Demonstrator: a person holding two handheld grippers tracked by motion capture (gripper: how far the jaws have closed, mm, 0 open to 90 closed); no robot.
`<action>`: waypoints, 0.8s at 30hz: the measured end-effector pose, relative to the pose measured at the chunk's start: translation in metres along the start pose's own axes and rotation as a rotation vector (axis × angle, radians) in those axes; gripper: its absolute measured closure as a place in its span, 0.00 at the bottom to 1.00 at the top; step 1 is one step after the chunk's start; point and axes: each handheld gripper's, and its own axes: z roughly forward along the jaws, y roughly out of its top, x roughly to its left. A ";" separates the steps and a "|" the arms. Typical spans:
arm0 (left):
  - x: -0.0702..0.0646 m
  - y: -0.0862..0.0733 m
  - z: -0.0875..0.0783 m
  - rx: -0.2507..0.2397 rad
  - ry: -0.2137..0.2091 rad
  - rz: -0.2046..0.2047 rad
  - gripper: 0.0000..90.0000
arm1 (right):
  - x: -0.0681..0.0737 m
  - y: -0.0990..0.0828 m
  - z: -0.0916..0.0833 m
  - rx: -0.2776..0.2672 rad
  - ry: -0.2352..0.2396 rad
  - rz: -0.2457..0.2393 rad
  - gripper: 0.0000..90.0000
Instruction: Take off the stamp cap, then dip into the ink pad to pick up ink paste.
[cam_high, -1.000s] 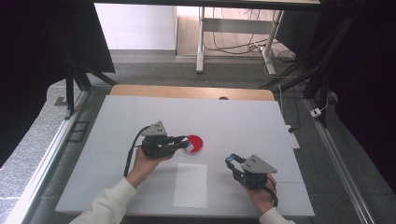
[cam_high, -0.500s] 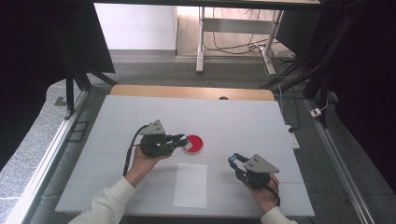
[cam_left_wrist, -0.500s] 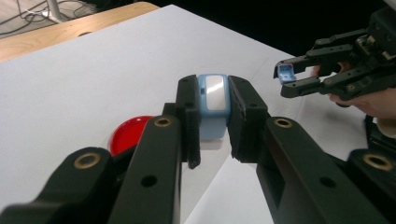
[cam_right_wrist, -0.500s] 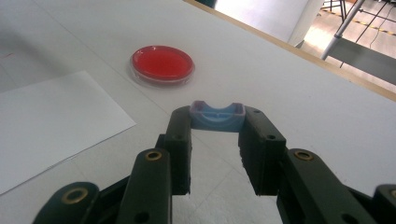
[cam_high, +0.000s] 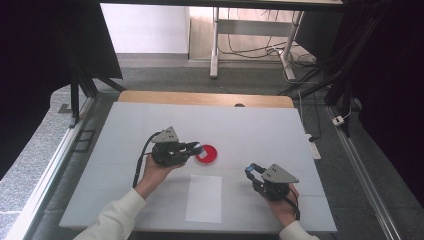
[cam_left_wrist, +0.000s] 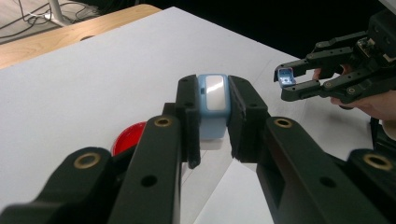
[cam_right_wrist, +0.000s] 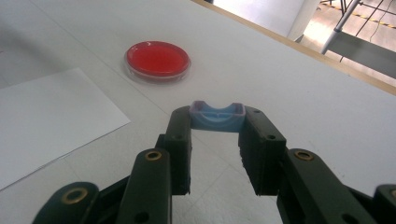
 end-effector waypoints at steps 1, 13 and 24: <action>0.000 0.000 0.000 0.000 0.000 0.000 0.84 | 0.000 0.000 0.000 0.000 -0.001 0.001 0.72; 0.005 0.001 0.008 0.012 0.014 -0.004 0.84 | -0.001 0.000 0.000 0.009 -0.019 0.008 0.72; 0.016 0.007 0.027 0.045 0.039 0.013 0.84 | -0.002 0.000 0.000 0.005 -0.016 0.027 0.72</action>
